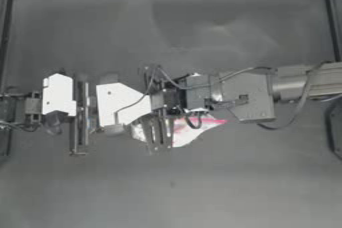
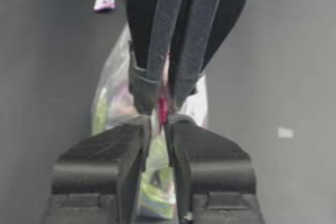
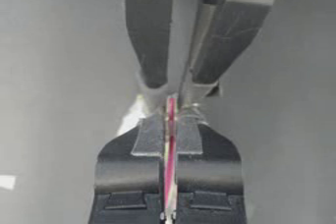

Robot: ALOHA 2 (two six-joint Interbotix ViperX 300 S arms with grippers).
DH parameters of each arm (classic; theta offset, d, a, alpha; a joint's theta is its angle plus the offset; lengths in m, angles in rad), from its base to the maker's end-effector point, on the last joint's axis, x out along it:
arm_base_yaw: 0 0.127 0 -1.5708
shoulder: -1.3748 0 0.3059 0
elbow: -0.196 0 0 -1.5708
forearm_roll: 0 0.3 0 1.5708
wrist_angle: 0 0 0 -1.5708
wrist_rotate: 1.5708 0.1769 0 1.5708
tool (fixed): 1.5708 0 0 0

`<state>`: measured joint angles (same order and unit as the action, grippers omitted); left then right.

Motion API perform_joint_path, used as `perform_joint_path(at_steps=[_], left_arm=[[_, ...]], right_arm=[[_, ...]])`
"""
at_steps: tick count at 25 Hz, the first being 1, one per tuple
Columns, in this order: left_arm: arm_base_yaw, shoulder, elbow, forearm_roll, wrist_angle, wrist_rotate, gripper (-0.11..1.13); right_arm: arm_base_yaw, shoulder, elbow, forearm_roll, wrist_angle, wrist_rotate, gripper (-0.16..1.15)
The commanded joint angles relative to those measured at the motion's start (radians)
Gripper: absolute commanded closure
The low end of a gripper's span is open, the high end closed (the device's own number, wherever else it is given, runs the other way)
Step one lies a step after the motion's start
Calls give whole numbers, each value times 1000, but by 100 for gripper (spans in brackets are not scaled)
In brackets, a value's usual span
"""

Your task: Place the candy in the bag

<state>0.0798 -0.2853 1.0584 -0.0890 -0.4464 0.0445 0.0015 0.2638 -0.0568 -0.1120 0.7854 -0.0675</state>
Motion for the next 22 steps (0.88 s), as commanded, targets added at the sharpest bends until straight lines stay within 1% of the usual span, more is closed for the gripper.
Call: perform_joint_path(at_steps=[1, 3, 9, 11, 12, 18, 20, 22], left_arm=[[2, -8, -26, 0, -6, -2, 41], [-3, -2, -38, 2, 0, -2, 40], [-5, 41, -64, 3, 23, 2, 45], [-6, 43, -67, 5, 25, 2, 52], [-6, 41, -64, 5, 25, 2, 57], [-15, -14, -38, 6, 23, 5, 94], [-15, -35, -29, 8, 23, 6, 100], [-17, -52, -21, 8, 25, 8, 99]], right_arm=[[3, -43, -9, 3, -6, 0, 93], [3, -43, -11, 2, -6, 0, 93], [3, -43, -9, 3, -5, 0, 93], [3, -43, -9, 0, -5, 0, 93], [3, -43, -11, 0, -5, 0, 93], [2, -43, -9, -2, -3, 0, 93], [3, -43, -8, 0, -3, 0, 93], [3, -43, -8, 0, -3, 0, 93]])
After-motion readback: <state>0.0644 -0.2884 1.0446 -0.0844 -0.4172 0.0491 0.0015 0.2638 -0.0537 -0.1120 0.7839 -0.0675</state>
